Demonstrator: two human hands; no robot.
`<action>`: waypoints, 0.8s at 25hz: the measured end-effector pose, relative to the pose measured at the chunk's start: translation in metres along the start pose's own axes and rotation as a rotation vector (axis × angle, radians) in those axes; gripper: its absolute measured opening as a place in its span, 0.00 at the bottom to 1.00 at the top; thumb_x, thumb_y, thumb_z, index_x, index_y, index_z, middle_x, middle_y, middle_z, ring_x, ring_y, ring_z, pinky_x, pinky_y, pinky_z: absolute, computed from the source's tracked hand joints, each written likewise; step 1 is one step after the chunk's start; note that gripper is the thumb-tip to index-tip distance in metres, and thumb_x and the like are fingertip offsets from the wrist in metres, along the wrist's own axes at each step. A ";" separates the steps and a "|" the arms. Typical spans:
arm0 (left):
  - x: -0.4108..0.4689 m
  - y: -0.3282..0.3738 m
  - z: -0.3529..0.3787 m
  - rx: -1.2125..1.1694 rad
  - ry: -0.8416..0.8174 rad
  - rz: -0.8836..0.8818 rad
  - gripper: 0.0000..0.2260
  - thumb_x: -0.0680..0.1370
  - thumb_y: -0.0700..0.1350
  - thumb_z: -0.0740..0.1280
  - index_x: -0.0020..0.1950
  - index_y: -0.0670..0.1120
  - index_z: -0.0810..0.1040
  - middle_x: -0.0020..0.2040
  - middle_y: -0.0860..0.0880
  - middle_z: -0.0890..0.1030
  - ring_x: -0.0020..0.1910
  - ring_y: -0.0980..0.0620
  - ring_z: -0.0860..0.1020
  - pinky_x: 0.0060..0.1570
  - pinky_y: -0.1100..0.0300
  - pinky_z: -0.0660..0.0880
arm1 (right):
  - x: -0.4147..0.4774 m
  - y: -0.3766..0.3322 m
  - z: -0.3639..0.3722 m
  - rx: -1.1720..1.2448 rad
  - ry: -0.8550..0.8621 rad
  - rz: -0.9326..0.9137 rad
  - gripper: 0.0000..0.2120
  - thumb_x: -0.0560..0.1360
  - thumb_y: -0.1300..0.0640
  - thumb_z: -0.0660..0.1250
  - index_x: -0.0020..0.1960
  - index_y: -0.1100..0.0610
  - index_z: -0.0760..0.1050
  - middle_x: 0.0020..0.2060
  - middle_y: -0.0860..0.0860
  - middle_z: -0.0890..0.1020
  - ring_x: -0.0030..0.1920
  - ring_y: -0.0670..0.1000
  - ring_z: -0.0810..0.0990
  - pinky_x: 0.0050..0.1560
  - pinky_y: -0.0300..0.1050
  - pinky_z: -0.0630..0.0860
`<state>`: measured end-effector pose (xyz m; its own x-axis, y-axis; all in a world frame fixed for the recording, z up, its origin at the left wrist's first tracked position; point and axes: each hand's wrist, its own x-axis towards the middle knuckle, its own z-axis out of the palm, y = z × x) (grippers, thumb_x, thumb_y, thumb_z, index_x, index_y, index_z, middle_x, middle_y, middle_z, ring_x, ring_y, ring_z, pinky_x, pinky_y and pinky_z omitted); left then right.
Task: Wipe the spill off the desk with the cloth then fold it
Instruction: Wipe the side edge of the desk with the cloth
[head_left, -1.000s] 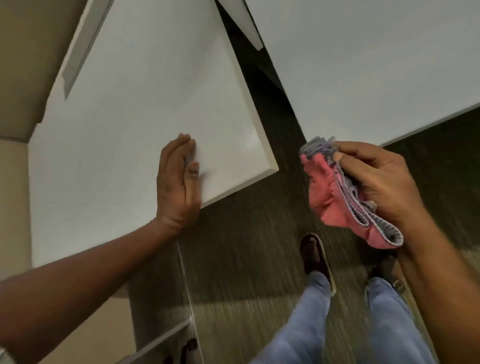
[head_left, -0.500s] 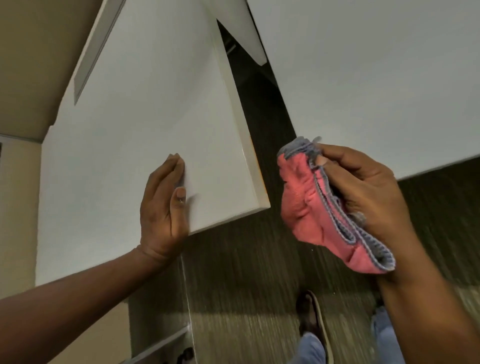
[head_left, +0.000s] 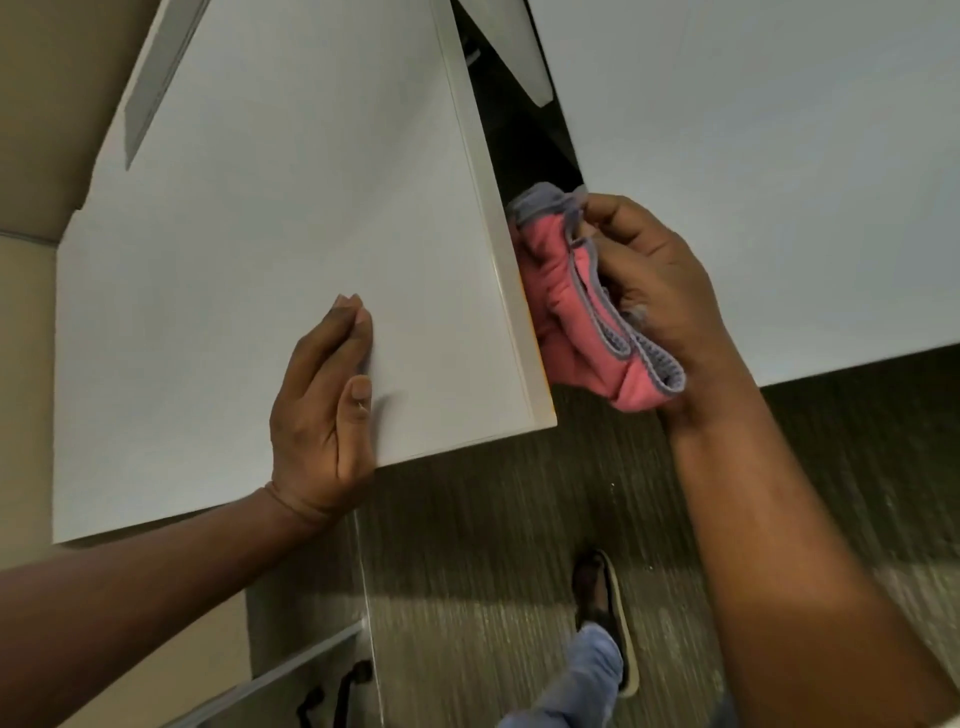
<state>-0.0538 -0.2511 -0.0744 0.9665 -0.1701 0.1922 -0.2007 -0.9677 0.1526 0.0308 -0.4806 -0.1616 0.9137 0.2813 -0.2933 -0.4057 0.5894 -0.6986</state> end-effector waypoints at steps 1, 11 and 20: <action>0.001 0.001 0.000 0.001 0.002 0.008 0.25 0.83 0.50 0.49 0.67 0.30 0.68 0.67 0.34 0.70 0.70 0.44 0.67 0.70 0.56 0.64 | 0.006 -0.003 -0.001 0.006 0.009 -0.029 0.11 0.80 0.61 0.63 0.60 0.59 0.78 0.48 0.51 0.84 0.44 0.45 0.83 0.47 0.37 0.80; 0.002 0.000 0.001 0.018 0.009 0.027 0.21 0.82 0.44 0.51 0.66 0.30 0.68 0.66 0.33 0.69 0.68 0.41 0.68 0.69 0.54 0.65 | 0.050 -0.016 0.004 -0.238 -0.166 -0.346 0.11 0.76 0.63 0.68 0.58 0.60 0.79 0.50 0.51 0.83 0.56 0.47 0.82 0.59 0.40 0.77; 0.002 -0.001 0.002 0.015 0.019 0.041 0.20 0.82 0.44 0.51 0.66 0.31 0.68 0.68 0.39 0.68 0.69 0.42 0.68 0.68 0.49 0.66 | 0.001 0.004 -0.007 -0.221 -0.216 -0.300 0.13 0.74 0.69 0.67 0.58 0.60 0.77 0.49 0.52 0.79 0.52 0.43 0.79 0.56 0.33 0.74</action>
<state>-0.0508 -0.2508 -0.0764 0.9541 -0.2067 0.2166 -0.2379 -0.9626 0.1292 0.0307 -0.4837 -0.1693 0.9550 0.2882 0.0707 -0.0870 0.4997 -0.8618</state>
